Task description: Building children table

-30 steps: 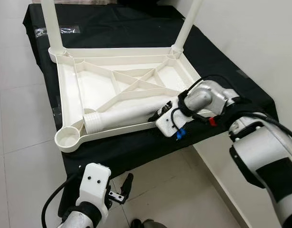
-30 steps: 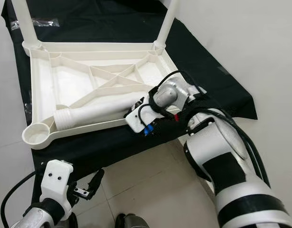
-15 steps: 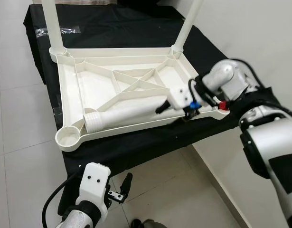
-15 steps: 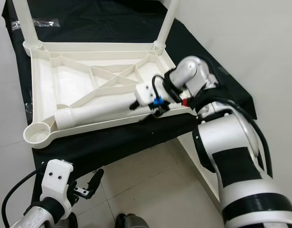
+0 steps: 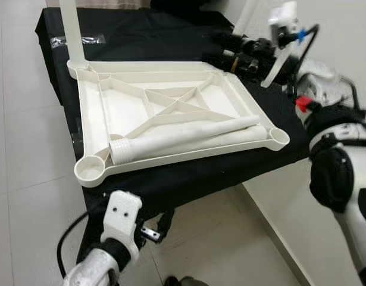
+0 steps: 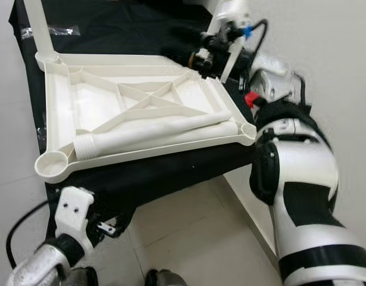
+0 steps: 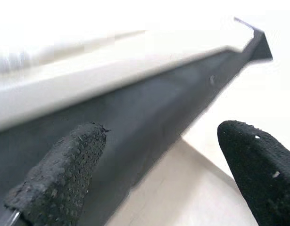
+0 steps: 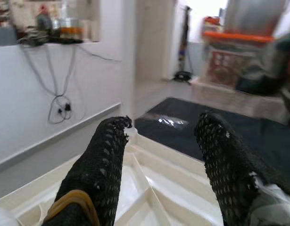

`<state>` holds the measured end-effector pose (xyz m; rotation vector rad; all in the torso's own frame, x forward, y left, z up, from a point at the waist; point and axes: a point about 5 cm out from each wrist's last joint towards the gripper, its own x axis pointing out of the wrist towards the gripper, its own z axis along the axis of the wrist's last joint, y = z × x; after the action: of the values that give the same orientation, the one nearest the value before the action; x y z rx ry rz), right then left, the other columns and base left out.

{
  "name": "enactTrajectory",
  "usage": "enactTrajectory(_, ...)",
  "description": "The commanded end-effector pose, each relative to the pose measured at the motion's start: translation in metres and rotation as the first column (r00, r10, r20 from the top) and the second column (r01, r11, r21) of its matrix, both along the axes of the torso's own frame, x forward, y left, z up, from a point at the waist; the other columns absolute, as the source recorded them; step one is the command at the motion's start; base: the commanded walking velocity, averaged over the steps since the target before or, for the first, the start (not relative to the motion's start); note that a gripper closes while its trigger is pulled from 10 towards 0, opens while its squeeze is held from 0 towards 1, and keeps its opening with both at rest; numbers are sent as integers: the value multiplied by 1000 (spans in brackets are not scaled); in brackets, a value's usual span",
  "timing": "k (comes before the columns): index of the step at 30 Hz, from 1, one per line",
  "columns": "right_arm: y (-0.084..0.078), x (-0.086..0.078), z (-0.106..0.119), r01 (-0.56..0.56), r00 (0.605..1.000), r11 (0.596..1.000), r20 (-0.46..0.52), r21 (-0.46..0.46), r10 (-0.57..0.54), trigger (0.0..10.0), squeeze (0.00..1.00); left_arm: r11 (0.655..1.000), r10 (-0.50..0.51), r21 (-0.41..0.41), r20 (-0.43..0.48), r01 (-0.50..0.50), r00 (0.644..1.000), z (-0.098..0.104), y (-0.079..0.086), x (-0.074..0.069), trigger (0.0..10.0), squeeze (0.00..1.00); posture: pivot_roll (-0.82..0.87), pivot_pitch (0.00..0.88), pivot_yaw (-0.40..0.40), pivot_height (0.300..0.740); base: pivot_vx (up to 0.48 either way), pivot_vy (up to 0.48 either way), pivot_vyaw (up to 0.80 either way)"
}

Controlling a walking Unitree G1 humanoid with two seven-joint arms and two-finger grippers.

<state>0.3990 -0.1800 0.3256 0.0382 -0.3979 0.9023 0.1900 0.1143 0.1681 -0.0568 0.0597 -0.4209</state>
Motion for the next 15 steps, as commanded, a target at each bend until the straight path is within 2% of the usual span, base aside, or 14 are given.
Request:
enactTrajectory(1, -6, 1, 1, 38, 999, 997, -13, 72, -37, 10000, 0, 1000, -24, -11, -14, 24, 1000, 1, 0, -3, 10000, 0, 104, 133, -197, 740, 0, 0, 0)
enactTrajectory(4, -6, 3, -11, 76, 996, 992, -59, 104, -70, 10000, 0, 999, -35, -33, 13, 36, 999, 10, 0, -1, 10000, 0, 108, 130, -197, 740, 0, 0, 0)
enactTrajectory(5, -6, 3, -27, 117, 991, 986, -84, 120, -107, 10000, 0, 997, -52, -63, 42, 55, 998, 20, 1, 2, 10000, 0, 118, 126, -199, 740, 0, 0, 0)
enactTrajectory(6, -6, 3, -27, 117, 991, 986, -84, 120, -107, 10000, 0, 997, -52, -63, 42, 55, 998, 20, 1, 2, 10000, 0, 118, 126, -199, 740, 0, 0, 0)
enactTrajectory(8, -5, 2, -51, 220, 972, 961, -120, 165, -202, 10000, 0, 992, -49, -108, 90, 59, 995, 36, 7, 6, 10000, 0, 121, 124, -202, 740, 0, 0, 0)
enactTrajectory(9, -5, 2, -51, 220, 972, 961, -120, 165, -202, 10000, 0, 992, -49, -108, 90, 59, 995, 36, 7, 6, 10000, 0, 121, 124, -202, 740, 0, 0, 0)
enactTrajectory(10, -8, 3, -60, 291, 951, 937, -161, 195, -262, 10000, 0, 992, -26, -124, 103, 39, 994, 42, 14, 9, 10000, 0, 127, 125, -206, 740, 0, 0, 0)
enactTrajectory(12, -13, 2, -69, 388, 919, 890, -176, 241, -353, 10000, 0, 989, 16, -145, 123, 2, 992, 50, 29, 14, 10000, 0, 132, 125, -209, 740, 0, 0, 0)
enactTrajectory(14, -13, 1, -73, 391, 917, 888, -181, 240, -355, 10000, 0, 986, 28, -164, 128, -6, 991, 54, 35, 15, 10000, 0, 138, 126, -213, 740, 0, 0, 0)
enactTrajectory(15, -14, 0, -77, 416, 906, 871, -197, 260, -374, 10000, 0, 985, 34, -170, 127, -12, 991, 56, 41, 18, 10000, 0, 140, 126, -214, 740, 0, 0, 0)
